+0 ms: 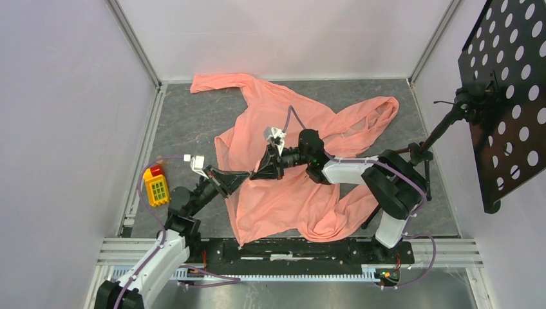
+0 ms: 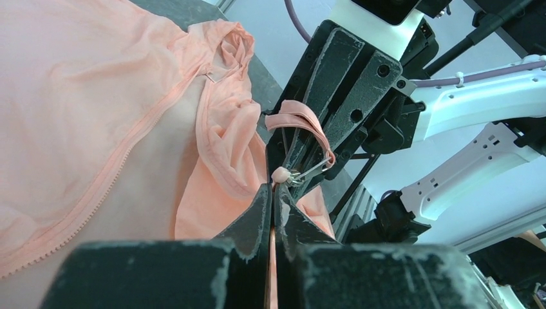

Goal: Zip up the jacket

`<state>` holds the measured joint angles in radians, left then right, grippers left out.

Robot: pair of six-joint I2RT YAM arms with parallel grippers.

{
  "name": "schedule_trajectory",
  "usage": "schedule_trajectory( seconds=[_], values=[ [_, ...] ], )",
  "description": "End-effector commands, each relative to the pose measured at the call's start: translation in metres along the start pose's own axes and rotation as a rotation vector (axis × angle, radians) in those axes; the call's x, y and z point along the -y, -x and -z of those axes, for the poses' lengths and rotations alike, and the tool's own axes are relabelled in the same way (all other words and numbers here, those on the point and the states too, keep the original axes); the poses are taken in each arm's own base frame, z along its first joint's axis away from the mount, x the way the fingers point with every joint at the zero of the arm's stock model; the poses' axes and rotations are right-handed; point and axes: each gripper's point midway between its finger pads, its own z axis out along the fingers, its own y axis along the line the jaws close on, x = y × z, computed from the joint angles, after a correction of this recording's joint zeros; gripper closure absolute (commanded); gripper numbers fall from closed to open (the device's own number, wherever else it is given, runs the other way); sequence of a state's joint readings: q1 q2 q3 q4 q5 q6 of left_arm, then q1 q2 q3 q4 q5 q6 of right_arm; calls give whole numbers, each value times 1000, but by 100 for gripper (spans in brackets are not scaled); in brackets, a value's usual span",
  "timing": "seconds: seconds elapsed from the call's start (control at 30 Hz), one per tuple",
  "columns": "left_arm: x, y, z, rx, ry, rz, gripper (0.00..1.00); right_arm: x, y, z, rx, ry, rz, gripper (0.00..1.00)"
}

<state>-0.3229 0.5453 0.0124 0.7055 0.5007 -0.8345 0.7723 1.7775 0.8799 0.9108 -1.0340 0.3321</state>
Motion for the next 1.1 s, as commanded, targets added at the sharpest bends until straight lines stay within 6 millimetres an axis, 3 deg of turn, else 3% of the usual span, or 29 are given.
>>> schedule_trajectory(
  seconds=[0.0,0.03,0.13,0.2,0.3,0.5,0.67,0.87,1.07],
  values=[
    [13,8,-1,28,-53,-32,98,4,25,-3,32,-45,68,89],
    [13,9,0,31,-56,-40,98,9,21,-2,16,-84,48,74],
    [13,8,2,36,-61,-76,98,14,14,9,-1,-194,-16,41],
    [11,8,3,41,-54,-94,98,9,11,17,17,-241,-59,29],
    [11,9,5,63,-59,-99,98,4,16,20,72,-251,-160,19],
    [17,10,5,64,-82,-98,98,-16,55,12,272,-112,-303,17],
    [19,14,6,75,-80,-105,98,-26,75,14,354,-56,-325,25],
    [17,21,7,118,-60,-95,98,-45,75,23,355,-54,-266,38],
    [18,34,9,186,-47,-71,98,-98,38,15,254,77,-312,53]
  ],
)
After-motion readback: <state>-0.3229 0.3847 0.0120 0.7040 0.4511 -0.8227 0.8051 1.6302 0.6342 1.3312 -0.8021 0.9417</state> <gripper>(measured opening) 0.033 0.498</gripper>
